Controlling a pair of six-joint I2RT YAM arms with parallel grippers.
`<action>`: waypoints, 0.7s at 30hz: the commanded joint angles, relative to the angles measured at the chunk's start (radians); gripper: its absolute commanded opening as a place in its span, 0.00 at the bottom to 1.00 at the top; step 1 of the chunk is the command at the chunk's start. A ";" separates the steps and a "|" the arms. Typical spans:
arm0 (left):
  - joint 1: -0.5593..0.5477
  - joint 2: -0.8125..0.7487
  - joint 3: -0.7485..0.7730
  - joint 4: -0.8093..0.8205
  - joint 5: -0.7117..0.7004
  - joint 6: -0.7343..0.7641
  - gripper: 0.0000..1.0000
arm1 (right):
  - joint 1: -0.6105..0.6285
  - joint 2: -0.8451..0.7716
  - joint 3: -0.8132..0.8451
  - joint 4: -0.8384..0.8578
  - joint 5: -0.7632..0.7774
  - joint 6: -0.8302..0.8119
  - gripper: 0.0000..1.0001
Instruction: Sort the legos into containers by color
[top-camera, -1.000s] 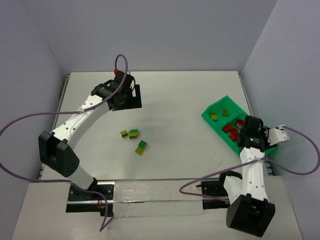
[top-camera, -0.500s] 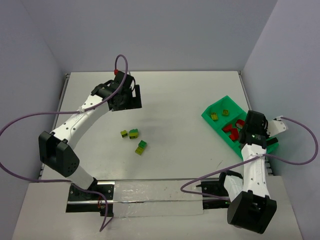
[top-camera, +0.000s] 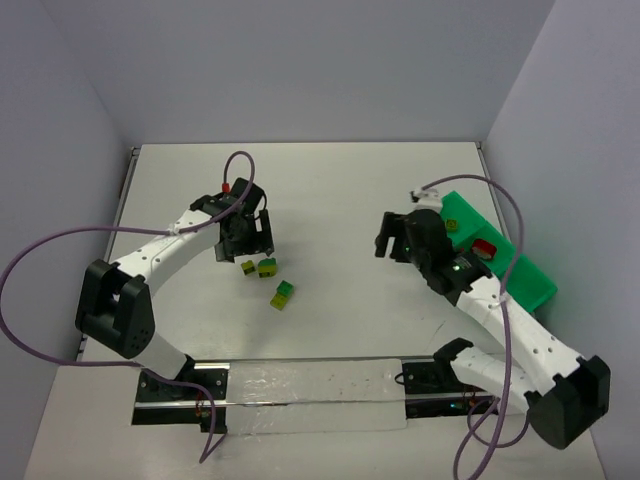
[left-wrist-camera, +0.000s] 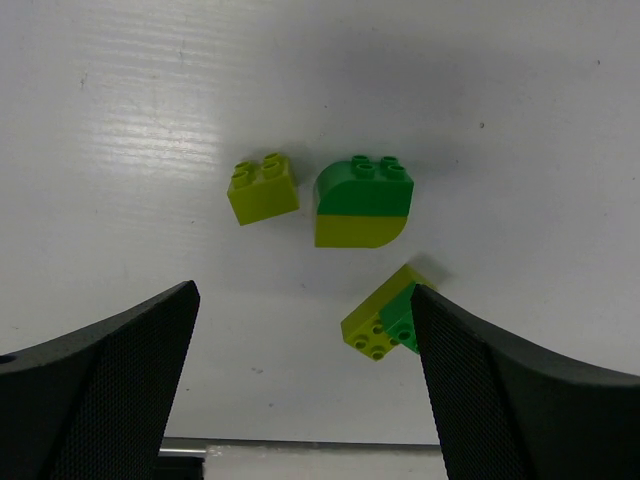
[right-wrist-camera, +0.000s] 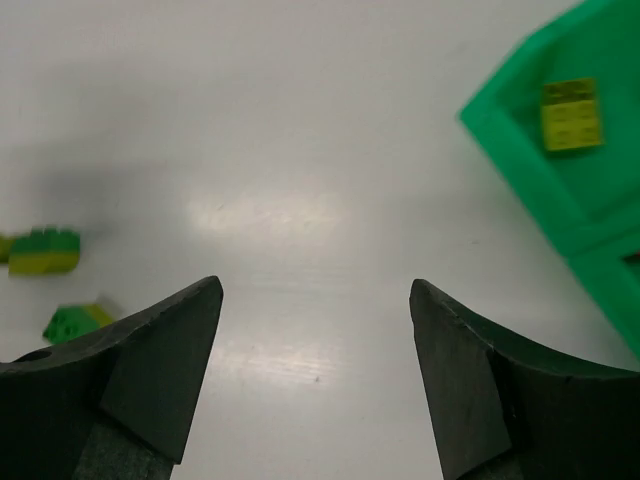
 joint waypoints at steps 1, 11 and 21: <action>0.002 -0.015 -0.019 0.066 0.022 -0.057 0.93 | 0.185 0.088 0.052 -0.034 0.034 -0.038 0.83; -0.019 -0.053 -0.100 0.106 0.066 -0.090 0.88 | 0.396 0.216 0.128 0.054 -0.007 -0.190 0.83; 0.019 -0.152 -0.036 -0.014 0.009 -0.094 0.91 | 0.594 0.504 0.260 0.211 -0.184 -0.456 0.82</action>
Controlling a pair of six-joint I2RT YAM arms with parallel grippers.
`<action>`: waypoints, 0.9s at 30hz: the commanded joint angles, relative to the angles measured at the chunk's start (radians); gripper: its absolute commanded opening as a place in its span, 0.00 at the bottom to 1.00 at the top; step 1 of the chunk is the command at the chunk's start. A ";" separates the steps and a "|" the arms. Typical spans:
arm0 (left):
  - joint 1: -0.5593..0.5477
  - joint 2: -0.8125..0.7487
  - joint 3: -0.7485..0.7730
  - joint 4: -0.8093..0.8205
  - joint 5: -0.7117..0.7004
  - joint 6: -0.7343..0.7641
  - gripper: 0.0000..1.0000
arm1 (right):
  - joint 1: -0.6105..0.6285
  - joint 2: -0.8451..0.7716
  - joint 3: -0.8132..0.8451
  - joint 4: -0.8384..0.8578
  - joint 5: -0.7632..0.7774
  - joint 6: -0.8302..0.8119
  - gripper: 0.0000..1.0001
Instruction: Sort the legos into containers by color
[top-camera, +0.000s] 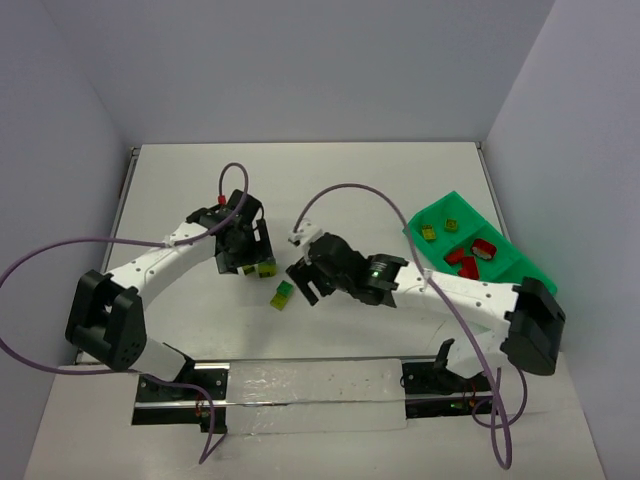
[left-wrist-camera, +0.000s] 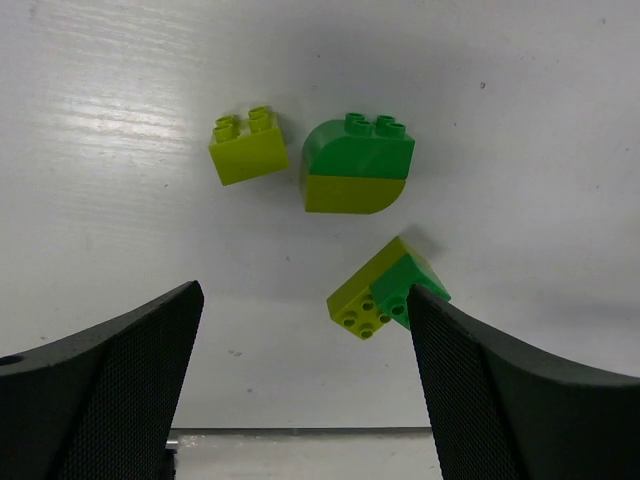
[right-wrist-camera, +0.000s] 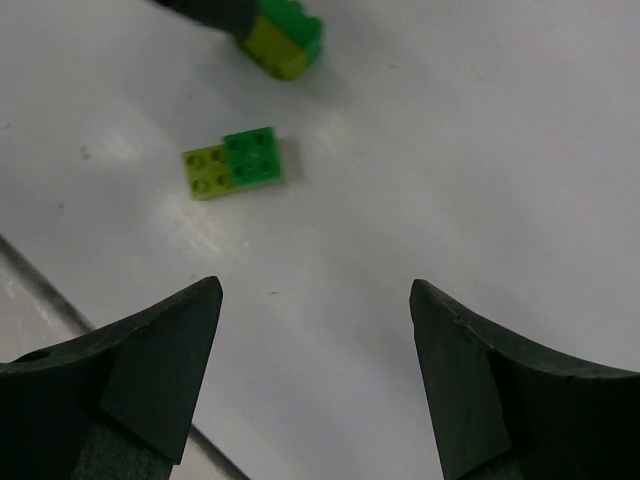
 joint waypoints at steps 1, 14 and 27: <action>0.040 -0.078 0.095 -0.066 -0.046 -0.009 0.91 | 0.015 0.096 0.068 0.128 -0.133 -0.132 0.82; 0.095 -0.160 0.147 -0.107 -0.104 -0.032 0.91 | 0.011 0.390 0.205 0.178 -0.132 -0.079 0.78; 0.103 -0.173 0.129 -0.094 -0.101 -0.020 0.91 | -0.033 0.424 0.151 0.210 -0.131 0.031 0.61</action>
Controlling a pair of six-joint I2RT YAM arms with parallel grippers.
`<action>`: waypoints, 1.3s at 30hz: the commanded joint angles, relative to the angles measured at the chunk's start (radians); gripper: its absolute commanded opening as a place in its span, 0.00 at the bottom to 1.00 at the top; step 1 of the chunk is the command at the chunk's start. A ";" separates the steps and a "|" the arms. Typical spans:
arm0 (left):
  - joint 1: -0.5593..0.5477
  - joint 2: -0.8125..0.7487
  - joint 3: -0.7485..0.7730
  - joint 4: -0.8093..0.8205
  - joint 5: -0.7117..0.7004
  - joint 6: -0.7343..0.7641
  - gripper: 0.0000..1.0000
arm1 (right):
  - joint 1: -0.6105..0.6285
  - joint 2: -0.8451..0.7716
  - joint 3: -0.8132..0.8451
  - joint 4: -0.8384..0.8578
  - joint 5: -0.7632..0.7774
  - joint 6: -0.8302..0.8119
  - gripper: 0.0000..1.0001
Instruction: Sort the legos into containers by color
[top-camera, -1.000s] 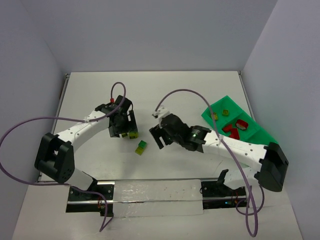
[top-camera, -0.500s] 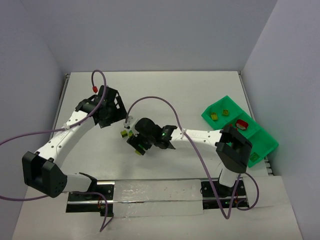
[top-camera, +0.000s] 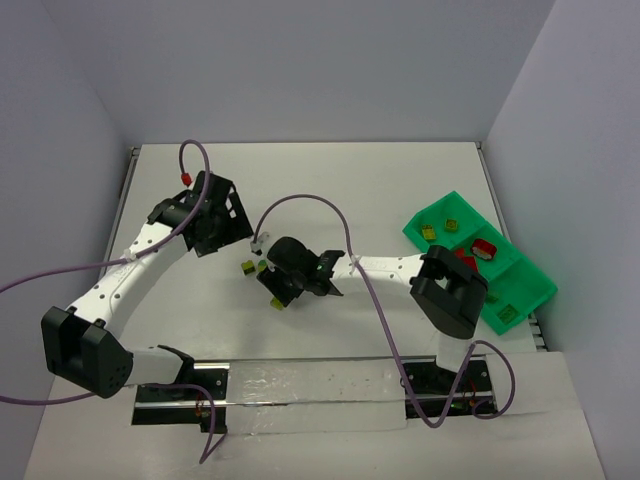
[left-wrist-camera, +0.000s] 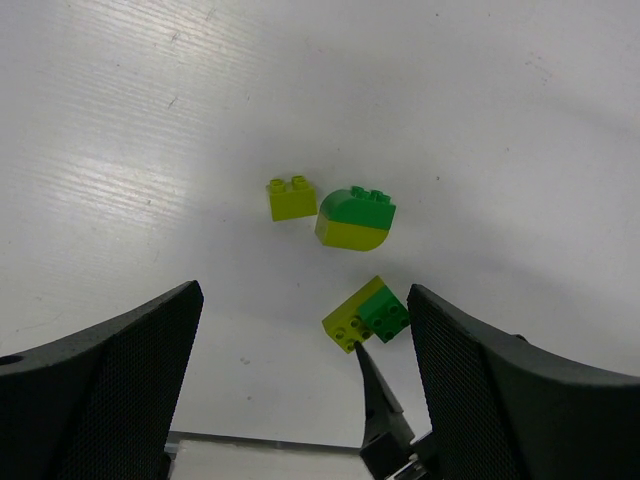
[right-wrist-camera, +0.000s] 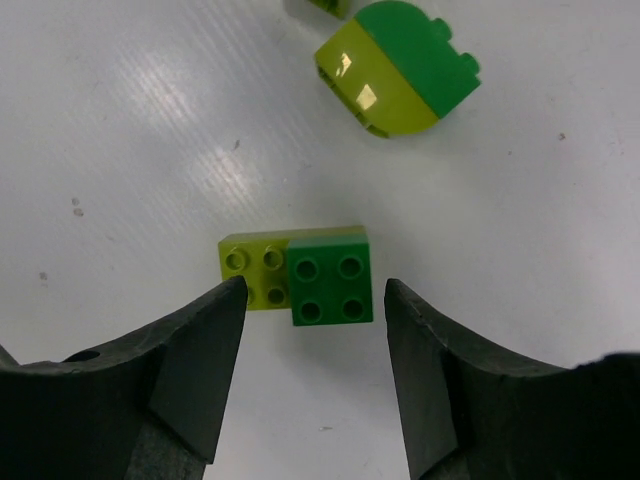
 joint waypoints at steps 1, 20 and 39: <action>0.006 -0.028 0.007 0.002 -0.011 0.001 0.91 | -0.027 -0.001 -0.009 0.065 0.000 0.047 0.59; 0.006 -0.014 0.010 0.009 -0.012 0.003 0.91 | -0.028 0.021 -0.023 0.052 -0.002 0.029 0.53; 0.018 -0.007 0.023 0.006 -0.012 0.028 0.91 | -0.096 -0.098 -0.049 0.033 -0.041 0.121 0.02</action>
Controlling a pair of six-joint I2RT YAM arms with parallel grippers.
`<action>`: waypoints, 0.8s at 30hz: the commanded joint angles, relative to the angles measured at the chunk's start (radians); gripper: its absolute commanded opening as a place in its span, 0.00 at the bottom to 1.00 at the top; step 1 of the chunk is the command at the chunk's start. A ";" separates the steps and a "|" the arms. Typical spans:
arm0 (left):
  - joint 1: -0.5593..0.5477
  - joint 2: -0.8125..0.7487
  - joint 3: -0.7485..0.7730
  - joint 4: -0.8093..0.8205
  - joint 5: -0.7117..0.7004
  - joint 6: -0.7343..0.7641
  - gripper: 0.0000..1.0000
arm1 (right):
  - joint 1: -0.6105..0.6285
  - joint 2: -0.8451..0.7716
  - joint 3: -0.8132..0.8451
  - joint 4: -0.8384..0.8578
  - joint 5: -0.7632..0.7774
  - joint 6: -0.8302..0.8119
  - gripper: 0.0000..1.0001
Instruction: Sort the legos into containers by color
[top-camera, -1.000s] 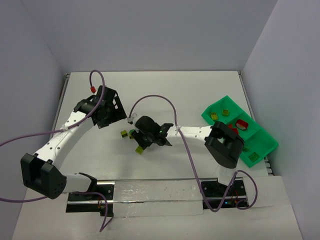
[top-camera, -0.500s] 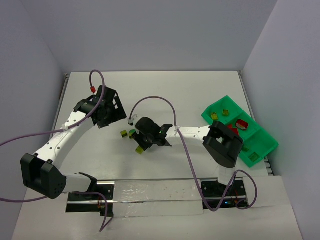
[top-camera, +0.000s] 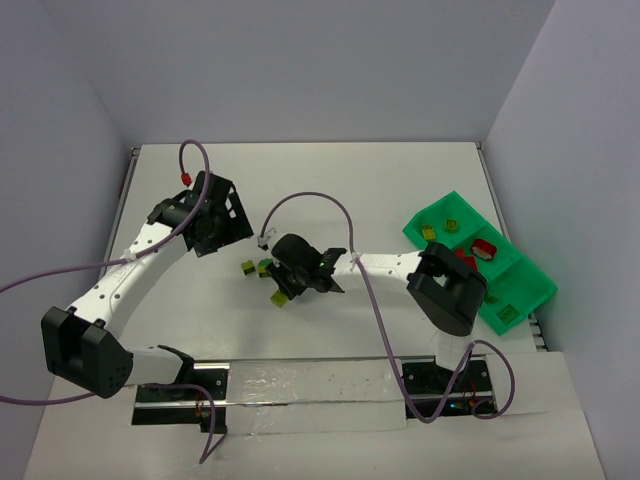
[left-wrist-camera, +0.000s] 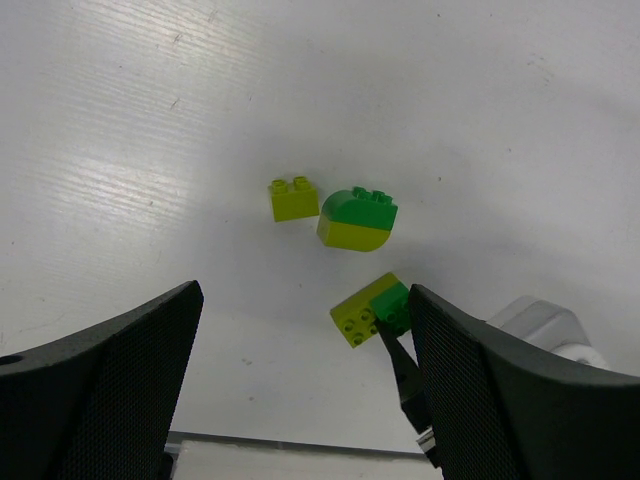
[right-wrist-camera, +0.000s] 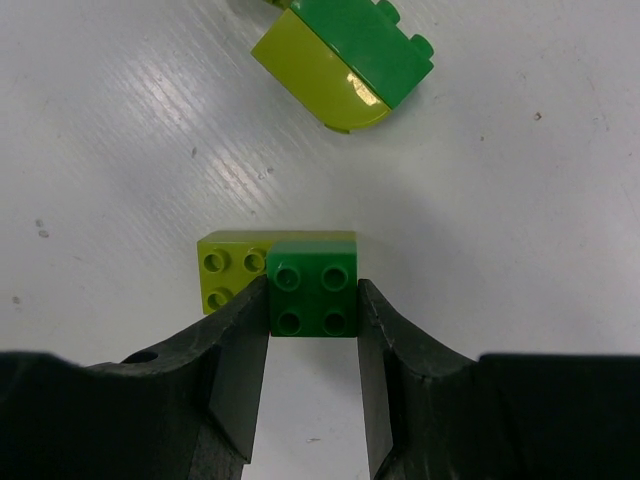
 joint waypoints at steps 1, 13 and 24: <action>0.022 -0.007 0.021 0.007 -0.006 0.033 0.91 | -0.080 -0.139 -0.048 0.019 -0.083 0.097 0.02; 0.002 -0.042 -0.008 0.213 0.425 0.351 0.91 | -0.506 -0.471 -0.240 -0.041 -0.638 0.221 0.02; -0.264 0.079 0.082 0.219 0.617 0.499 0.91 | -0.672 -0.420 -0.249 -0.028 -1.026 0.335 0.01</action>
